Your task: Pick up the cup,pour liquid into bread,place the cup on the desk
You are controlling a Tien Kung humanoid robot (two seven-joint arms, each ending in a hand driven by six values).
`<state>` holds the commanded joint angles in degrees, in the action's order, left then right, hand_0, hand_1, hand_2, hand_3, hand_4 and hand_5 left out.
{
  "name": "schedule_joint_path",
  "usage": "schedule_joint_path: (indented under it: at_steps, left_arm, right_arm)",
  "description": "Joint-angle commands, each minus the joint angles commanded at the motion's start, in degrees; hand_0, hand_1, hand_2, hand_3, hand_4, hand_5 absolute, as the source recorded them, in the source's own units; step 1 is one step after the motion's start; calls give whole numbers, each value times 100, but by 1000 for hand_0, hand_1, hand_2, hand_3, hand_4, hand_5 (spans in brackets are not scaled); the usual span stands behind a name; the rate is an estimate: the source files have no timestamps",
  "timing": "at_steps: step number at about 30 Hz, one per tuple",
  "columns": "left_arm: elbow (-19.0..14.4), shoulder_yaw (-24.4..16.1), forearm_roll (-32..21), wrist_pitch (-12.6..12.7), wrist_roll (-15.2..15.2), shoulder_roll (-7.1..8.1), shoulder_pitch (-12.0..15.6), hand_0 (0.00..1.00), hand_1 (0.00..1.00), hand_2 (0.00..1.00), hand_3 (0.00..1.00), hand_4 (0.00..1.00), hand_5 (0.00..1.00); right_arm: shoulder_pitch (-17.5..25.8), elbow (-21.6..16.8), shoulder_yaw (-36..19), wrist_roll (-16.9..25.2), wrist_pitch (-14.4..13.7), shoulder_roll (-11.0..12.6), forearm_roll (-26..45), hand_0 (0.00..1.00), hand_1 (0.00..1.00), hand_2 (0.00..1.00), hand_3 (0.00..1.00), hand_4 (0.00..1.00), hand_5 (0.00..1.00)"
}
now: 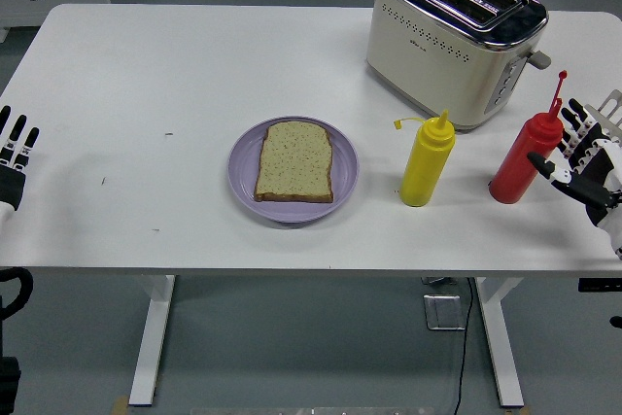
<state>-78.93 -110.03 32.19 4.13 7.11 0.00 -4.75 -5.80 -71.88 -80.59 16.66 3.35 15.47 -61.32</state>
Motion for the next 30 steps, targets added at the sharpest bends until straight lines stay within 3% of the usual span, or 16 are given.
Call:
schedule_joint_path:
  at_steps: [6,12,14,19,20,25,26,30]
  left_arm:
    - [2,-8,0,-2,-1,0,0,778,729,724,662,522,932]
    - [4,-24,1,-4,-4,0,3,777,729,724,662,521,931]
    - [5,-24,2,-6,-5,0,2,777,729,724,662,522,930]
    - [6,-33,3,-5,-7,0,2,777,729,724,662,522,930]
    - [6,-35,3,-5,-7,0,2,777,729,724,662,522,930]
    - [9,-37,1,-2,-6,0,3,777,729,724,662,522,930]
    - [10,-38,1,-1,-6,0,4,777,729,724,661,522,930]
    - [10,-40,3,-2,-6,0,4,777,729,724,661,522,930]
  right_arm:
    - [-161,135,166,-1,-28,-61,120,998,949,998,998,924,200]
    - [-381,342,548,103,-502,-159,561,986,936,997,998,925,204]
    - [-430,385,643,117,-610,-198,665,945,907,950,998,926,209]
    - [-553,493,843,77,-866,-266,840,945,907,950,998,926,209]
    - [-578,518,882,61,-895,-268,871,889,797,782,970,926,214]
    - [-676,587,1064,-8,-1064,-288,981,889,797,782,970,926,214]
    - [-692,596,1094,-18,-1105,-297,1006,658,533,476,736,924,229]
    - [-754,628,1217,2,-1411,-338,1219,658,533,476,736,924,229]
